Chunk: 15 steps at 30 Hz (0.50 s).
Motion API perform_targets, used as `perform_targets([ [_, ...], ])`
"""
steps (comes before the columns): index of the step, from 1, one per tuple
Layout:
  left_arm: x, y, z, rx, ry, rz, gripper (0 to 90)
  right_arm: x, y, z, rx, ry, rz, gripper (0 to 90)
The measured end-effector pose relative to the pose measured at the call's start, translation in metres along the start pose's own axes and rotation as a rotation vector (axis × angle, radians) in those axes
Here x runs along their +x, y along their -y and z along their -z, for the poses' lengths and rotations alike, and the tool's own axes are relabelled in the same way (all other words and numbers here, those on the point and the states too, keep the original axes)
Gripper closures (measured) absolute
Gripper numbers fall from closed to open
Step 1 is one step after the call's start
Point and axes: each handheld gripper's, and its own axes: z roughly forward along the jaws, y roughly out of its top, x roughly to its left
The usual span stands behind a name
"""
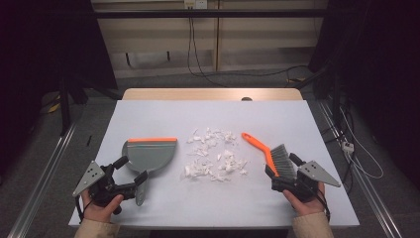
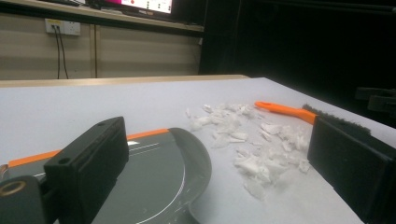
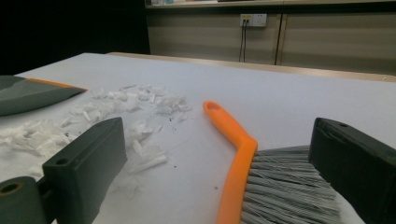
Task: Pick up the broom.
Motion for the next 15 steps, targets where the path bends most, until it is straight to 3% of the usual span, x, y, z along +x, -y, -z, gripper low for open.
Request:
perform_targets([
  [8, 0.001, -0.002, 0.002, -0.010, -0.002, -0.012, 4.9, -0.004, -0.008, -0.010, 0.017, 0.009, 0.004, 6.0],
  [11, 0.001, -0.002, 0.002, -0.009, -0.002, -0.011, 4.9, -0.010, -0.016, -0.023, 0.044, 0.020, 0.017, 4.2],
  [15, 0.000, -0.001, 0.003, -0.009, -0.003, -0.012, 4.9, -0.015, -0.025, -0.037, 0.115, 0.032, 0.074, 6.7],
])
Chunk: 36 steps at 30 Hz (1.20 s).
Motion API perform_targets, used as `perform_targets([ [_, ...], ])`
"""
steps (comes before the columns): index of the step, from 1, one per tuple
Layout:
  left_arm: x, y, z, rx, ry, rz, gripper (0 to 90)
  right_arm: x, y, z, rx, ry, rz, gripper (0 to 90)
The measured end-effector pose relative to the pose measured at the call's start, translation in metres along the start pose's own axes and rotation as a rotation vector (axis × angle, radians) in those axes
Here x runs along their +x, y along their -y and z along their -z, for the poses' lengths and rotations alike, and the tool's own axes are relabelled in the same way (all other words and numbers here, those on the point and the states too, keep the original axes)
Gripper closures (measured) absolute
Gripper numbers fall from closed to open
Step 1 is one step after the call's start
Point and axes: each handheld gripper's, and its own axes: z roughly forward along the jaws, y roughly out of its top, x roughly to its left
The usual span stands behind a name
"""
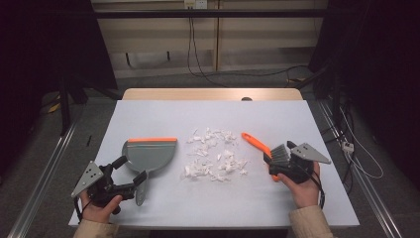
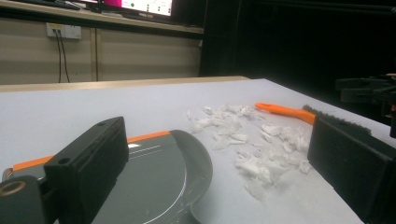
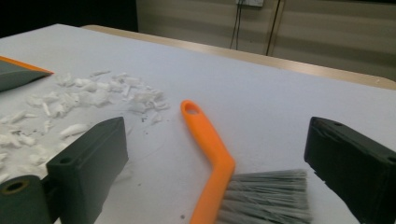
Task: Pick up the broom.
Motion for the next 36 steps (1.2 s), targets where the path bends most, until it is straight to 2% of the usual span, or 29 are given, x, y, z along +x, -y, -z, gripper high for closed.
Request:
perform_targets([
  [2, 0.000, 0.000, 0.001, -0.002, -0.003, 0.001, 4.9, -0.004, -0.004, -0.004, 0.020, 0.019, -0.006, 7.8],
  [5, 0.000, 0.000, 0.002, -0.002, -0.009, 0.001, 4.9, -0.010, -0.008, -0.013, 0.063, 0.022, -0.031, 11.1],
  [7, 0.000, 0.000, 0.004, 0.000, -0.012, -0.002, 4.9, -0.012, -0.009, -0.020, 0.109, 0.031, -0.012, 19.6],
  [8, 0.000, 0.000, 0.005, -0.002, -0.016, 0.000, 4.9, -0.013, -0.009, -0.024, 0.132, 0.025, -0.008, 22.2],
  [10, 0.000, 0.001, 0.005, -0.002, -0.016, 0.002, 5.0, -0.014, -0.007, -0.031, 0.170, 0.015, 0.003, 33.0],
  [11, -0.001, 0.001, 0.006, -0.001, -0.015, 0.000, 5.0, -0.015, -0.007, -0.034, 0.187, 0.016, 0.016, 34.5],
  [14, -0.001, 0.001, 0.005, 0.001, -0.012, -0.003, 5.0, -0.016, -0.006, -0.047, 0.259, -0.014, 0.018, 40.8],
  [15, -0.001, 0.001, 0.005, 0.003, -0.010, -0.002, 5.0, -0.016, -0.006, -0.051, 0.276, -0.010, 0.025, 43.0],
  [17, 0.000, 0.001, 0.005, 0.008, -0.011, -0.006, 5.0, -0.015, -0.008, -0.059, 0.305, -0.039, 0.031, 45.8],
  [19, 0.001, 0.001, 0.005, 0.011, -0.012, -0.004, 5.0, -0.015, -0.011, -0.066, 0.319, -0.035, 0.043, 49.2],
  [22, 0.001, 0.001, 0.005, 0.012, -0.015, -0.001, 5.0, -0.016, -0.012, -0.077, 0.366, -0.055, 0.042, 51.8],
  [23, 0.001, 0.001, 0.004, 0.013, -0.013, 0.000, 5.1, -0.016, -0.012, -0.080, 0.380, -0.047, 0.051, 51.8],
  [25, 0.000, 0.001, 0.004, 0.016, -0.009, -0.003, 5.2, -0.016, -0.012, -0.086, 0.385, -0.072, 0.043, 51.9],
  [28, -0.001, 0.001, 0.003, 0.021, -0.007, -0.006, 5.3, -0.013, -0.010, -0.096, 0.466, -0.109, 0.053, 53.9],
  [29, -0.001, 0.002, 0.002, 0.021, -0.007, -0.005, 5.3, -0.012, -0.010, -0.097, 0.482, -0.105, 0.056, 55.7],
  [30, -0.001, 0.002, 0.001, 0.023, -0.006, -0.003, 5.3, -0.013, -0.011, -0.098, 0.477, -0.098, 0.053, 62.8],
  [32, -0.002, 0.002, 0.001, 0.024, -0.007, -0.004, 5.3, -0.017, -0.012, -0.098, 0.493, -0.094, 0.030, 66.2],
  [35, -0.002, 0.002, 0.000, 0.024, -0.011, -0.004, 5.3, -0.026, -0.015, -0.092, 0.542, -0.017, 0.031, 68.3],
  [36, -0.002, 0.002, 0.000, 0.024, -0.010, -0.003, 5.3, -0.030, -0.015, -0.090, 0.544, 0.000, 0.003, 68.0],
])
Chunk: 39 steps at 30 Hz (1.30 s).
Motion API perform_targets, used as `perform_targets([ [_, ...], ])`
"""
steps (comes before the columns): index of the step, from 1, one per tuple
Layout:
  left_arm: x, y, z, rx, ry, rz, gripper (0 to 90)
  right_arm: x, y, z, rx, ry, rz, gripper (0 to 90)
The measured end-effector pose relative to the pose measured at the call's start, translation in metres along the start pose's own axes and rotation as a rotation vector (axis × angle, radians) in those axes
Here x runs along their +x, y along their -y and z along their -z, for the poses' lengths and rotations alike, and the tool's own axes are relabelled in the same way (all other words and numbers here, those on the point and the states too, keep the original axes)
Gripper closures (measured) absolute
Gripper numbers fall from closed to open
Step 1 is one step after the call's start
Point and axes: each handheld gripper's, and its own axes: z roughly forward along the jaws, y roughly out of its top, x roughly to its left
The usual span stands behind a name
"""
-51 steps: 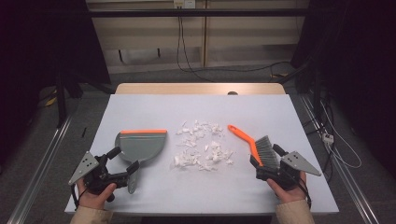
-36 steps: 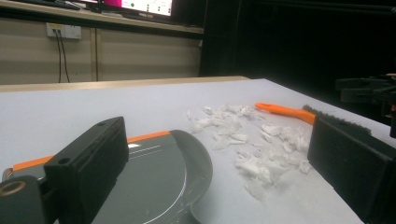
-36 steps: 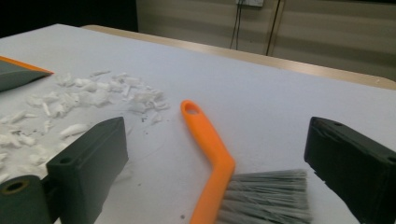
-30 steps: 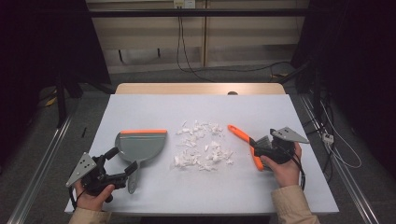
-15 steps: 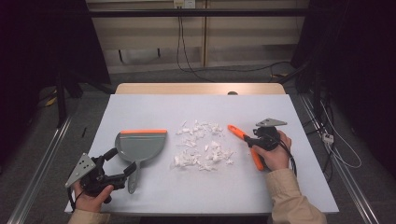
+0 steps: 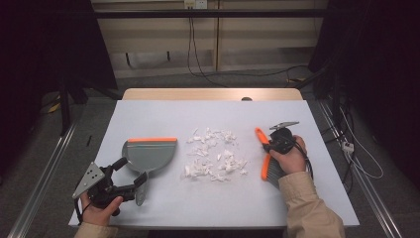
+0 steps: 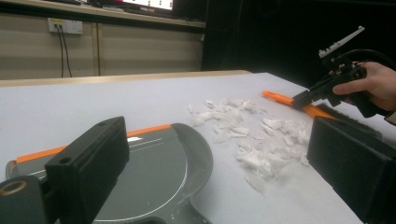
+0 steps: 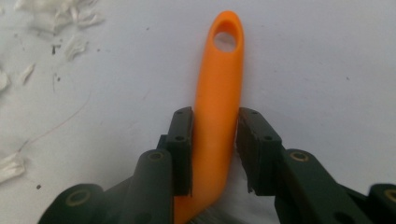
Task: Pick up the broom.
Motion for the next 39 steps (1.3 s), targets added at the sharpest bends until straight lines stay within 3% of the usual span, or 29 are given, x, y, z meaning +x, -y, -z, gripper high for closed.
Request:
perform_targets([
  [2, 0.000, 0.000, 0.000, 0.000, -0.003, -0.001, 5.3, -0.007, 0.003, 0.001, -0.009, -0.057, -0.068, 68.1],
  [5, 0.000, -0.001, 0.000, 0.001, -0.005, -0.004, 5.3, -0.008, 0.002, 0.004, 0.023, -0.061, -0.102, 65.5],
  [7, -0.001, -0.001, -0.001, 0.000, -0.004, -0.007, 5.3, -0.003, 0.001, 0.003, 0.051, -0.045, -0.097, 64.2],
  [11, -0.001, -0.001, -0.003, -0.002, -0.010, -0.006, 5.3, 0.010, -0.004, 0.000, 0.076, 0.057, -0.110, 69.1],
  [13, -0.001, -0.001, -0.003, 0.006, -0.010, -0.018, 5.4, 0.013, -0.007, -0.002, 0.100, 0.084, -0.100, 69.2],
  [17, -0.002, -0.003, -0.002, -0.004, -0.013, -0.018, 5.4, 0.010, -0.006, -0.002, 0.089, 0.057, -0.094, 71.1],
  [22, -0.002, -0.006, -0.004, -0.003, -0.003, 0.000, 5.4, 0.013, -0.004, -0.002, 0.075, 0.072, -0.092, 71.3],
  [26, -0.005, -0.010, -0.006, -0.013, 0.010, -0.001, 5.4, 0.008, -0.002, 0.000, 0.058, 0.042, -0.094, 71.3],
  [29, -0.009, -0.015, -0.009, -0.014, 0.021, -0.014, 5.4, 0.007, -0.001, 0.002, 0.038, 0.031, -0.093, 71.3],
  [32, -0.016, -0.020, -0.011, -0.016, 0.041, -0.013, 5.4, 0.004, 0.003, 0.008, -0.009, -0.011, -0.116, 71.3],
  [35, -0.025, -0.026, -0.018, 0.004, 0.088, -0.014, 5.3, 0.002, 0.008, 0.022, -0.088, -0.049, -0.134, 71.3],
  [39, -0.039, -0.032, -0.031, 0.025, 0.136, -0.019, 5.2, -0.001, 0.016, 0.046, -0.236, -0.092, -0.159, 71.4],
])
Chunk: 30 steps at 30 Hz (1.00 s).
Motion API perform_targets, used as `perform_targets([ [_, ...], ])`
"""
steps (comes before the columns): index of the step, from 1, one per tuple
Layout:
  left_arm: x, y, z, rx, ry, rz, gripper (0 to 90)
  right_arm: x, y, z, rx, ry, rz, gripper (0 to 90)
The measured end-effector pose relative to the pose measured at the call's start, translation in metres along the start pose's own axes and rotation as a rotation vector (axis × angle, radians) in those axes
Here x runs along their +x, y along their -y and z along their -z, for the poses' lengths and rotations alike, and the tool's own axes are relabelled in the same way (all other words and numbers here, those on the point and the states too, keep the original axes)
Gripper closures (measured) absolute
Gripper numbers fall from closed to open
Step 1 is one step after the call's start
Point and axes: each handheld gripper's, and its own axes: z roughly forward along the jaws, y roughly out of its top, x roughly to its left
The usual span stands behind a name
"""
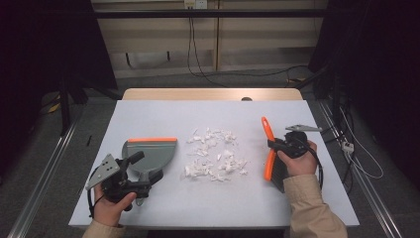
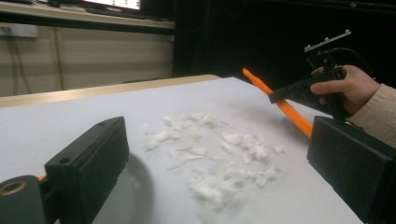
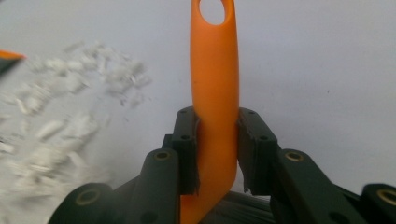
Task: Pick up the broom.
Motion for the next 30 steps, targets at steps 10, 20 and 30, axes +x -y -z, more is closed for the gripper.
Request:
perform_targets([
  [10, -0.039, -0.009, -0.060, 0.066, 0.105, -0.012, 4.8, 0.032, -0.001, 0.025, -0.200, -0.131, 0.045, 71.4],
  [20, -0.071, 0.018, -0.123, 0.197, 0.187, -0.002, 10.3, 0.063, -0.005, 0.024, -0.258, -0.279, 0.057, 71.4],
  [30, -0.084, 0.038, -0.150, 0.353, 0.208, -0.009, 46.6, 0.100, -0.010, 0.020, -0.246, -0.349, 0.089, 71.3],
])
